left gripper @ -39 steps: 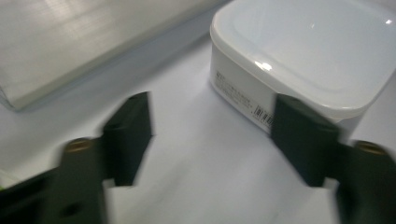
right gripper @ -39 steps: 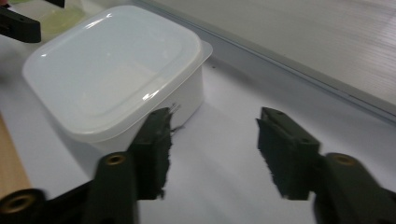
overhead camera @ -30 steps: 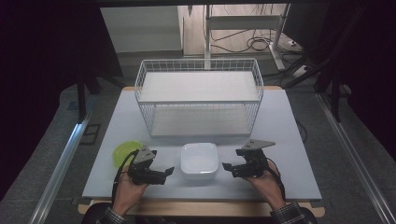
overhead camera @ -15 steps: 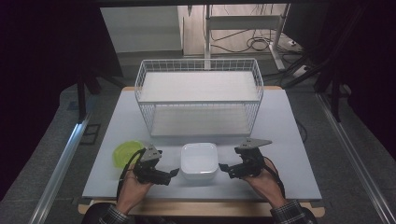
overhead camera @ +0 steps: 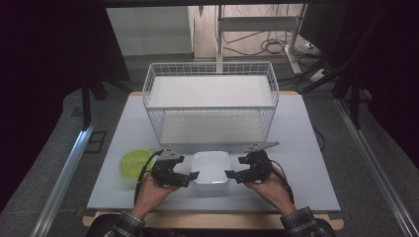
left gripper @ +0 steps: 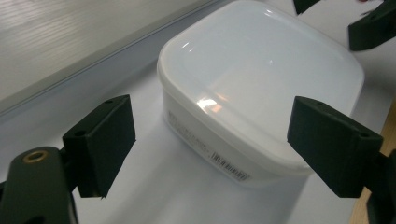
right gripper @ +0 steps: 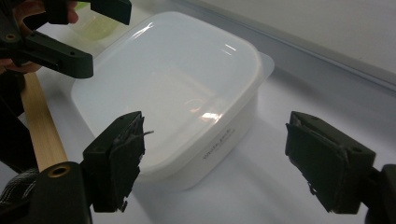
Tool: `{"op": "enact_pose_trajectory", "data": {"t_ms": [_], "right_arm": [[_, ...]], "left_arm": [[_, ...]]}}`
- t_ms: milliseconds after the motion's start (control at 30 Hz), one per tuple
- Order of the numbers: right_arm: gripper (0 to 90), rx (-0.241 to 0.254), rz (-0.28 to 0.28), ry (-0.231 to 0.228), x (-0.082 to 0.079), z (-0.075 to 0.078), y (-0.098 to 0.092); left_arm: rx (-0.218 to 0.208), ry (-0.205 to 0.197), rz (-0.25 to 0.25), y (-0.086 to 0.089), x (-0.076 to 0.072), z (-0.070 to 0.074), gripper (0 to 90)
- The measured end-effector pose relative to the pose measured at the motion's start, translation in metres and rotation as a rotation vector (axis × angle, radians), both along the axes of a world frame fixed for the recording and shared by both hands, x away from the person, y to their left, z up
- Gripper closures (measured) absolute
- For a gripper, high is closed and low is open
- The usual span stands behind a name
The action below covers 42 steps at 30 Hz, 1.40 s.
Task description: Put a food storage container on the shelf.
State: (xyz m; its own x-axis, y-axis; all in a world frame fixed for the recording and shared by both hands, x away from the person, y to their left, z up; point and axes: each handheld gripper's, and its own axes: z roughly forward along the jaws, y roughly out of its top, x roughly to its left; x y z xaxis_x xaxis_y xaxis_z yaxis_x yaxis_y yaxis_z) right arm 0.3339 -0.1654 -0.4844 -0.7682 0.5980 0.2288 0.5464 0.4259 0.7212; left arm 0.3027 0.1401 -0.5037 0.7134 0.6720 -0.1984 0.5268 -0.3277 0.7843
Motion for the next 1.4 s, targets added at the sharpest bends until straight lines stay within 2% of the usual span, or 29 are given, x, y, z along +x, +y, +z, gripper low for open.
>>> {"op": "enact_pose_trajectory", "data": {"t_ms": [100, 233, 300, 400, 467, 500, 533, 600, 667, 767, 833, 900, 967, 1000, 1033, 1067, 1100, 1133, 1167, 1200, 1233, 1333, 1400], "right_arm": [[21.9, -0.007, 0.009, 0.011, 0.003, -0.002, 0.004], [26.2, 0.007, 0.020, 0.071, 0.010, -0.004, 0.012], [27.9, 0.009, 0.021, 0.082, 0.011, -0.004, 0.013], [31.5, 0.016, 0.023, 0.119, 0.012, -0.003, 0.016], [34.1, 0.014, 0.014, 0.129, 0.010, -0.002, 0.016], [37.6, 0.017, 0.010, 0.145, 0.008, -0.001, 0.014], [37.6, 0.017, 0.010, 0.145, 0.008, -0.001, 0.014], [45.6, 0.021, -0.005, 0.159, 0.003, 0.001, 0.011], [48.3, 0.023, -0.014, 0.161, 0.002, 0.003, 0.009], [56.9, 0.044, -0.036, 0.190, -0.001, 0.004, 0.004], [61.7, 0.062, -0.044, 0.209, -0.003, 0.005, 0.001], [65.0, 0.070, -0.054, 0.221, -0.006, 0.007, -0.001], [68.2, 0.064, -0.068, 0.210, -0.009, 0.009, -0.001], [72.6, 0.070, -0.084, 0.192, -0.011, 0.012, -0.002], [76.2, 0.078, -0.093, 0.182, -0.011, 0.013, -0.003], [78.5, 0.083, -0.101, 0.167, -0.011, 0.013, -0.005], [78.5, 0.083, -0.101, 0.167, -0.011, 0.013, -0.005], [78.7, 0.065, -0.110, 0.130, -0.012, 0.014, -0.005], [78.7, 0.065, -0.110, 0.130, -0.012, 0.014, -0.005], [78.7, 0.069, -0.119, 0.111, -0.014, 0.014, -0.004], [78.7, 0.069, -0.119, 0.111, -0.014, 0.014, -0.004], [78.8, 0.056, -0.118, 0.061, -0.017, 0.014, -0.001], [78.7, 0.052, -0.126, 0.027, -0.020, 0.016, 0.001]], "left_arm": [[-0.012, 0.017, -0.008, 0.000, 0.003, -0.001, 18.6], [-0.049, 0.069, -0.037, -0.003, 0.010, -0.003, 19.2], [-0.068, 0.087, -0.058, -0.006, 0.010, -0.004, 20.5], [-0.065, 0.101, -0.047, -0.007, 0.007, -0.003, 21.1], [-0.079, 0.127, -0.041, -0.006, 0.006, -0.004, 23.4], [-0.123, 0.190, -0.042, -0.003, 0.005, -0.006, 26.6], [-0.123, 0.190, -0.042, -0.003, 0.005, -0.006, 26.8], [-0.131, 0.204, -0.038, -0.002, 0.003, -0.007, 29.3], [-0.111, 0.199, -0.026, -0.003, -0.001, -0.003, 31.5], [-0.098, 0.188, -0.006, -0.001, -0.010, 0.003, 43.5], [-0.108, 0.183, 0.006, 0.002, -0.015, 0.005, 52.9], [-0.124, 0.189, 0.024, 0.004, -0.019, 0.006, 58.5], [-0.118, 0.172, 0.045, 0.002, -0.022, 0.007, 62.0], [-0.104, 0.138, 0.073, 0.000, -0.025, 0.010, 66.2], [-0.104, 0.138, 0.073, 0.000, -0.025, 0.010, 70.0], [-0.099, 0.119, 0.086, 0.000, -0.025, 0.011, 75.4], [-0.099, 0.119, 0.086, 0.000, -0.025, 0.011, 76.9], [-0.129, 0.131, 0.098, 0.001, -0.023, 0.009, 77.0], [-0.129, 0.131, 0.098, 0.001, -0.023, 0.009, 77.2], [-0.138, 0.131, 0.109, 0.002, -0.022, 0.007, 77.6], [-0.138, 0.131, 0.109, 0.002, -0.022, 0.007, 77.9], [-0.117, 0.116, 0.129, 0.000, -0.022, 0.008, 78.3], [-0.122, 0.105, 0.135, 0.001, -0.022, 0.010, 78.4]]}}
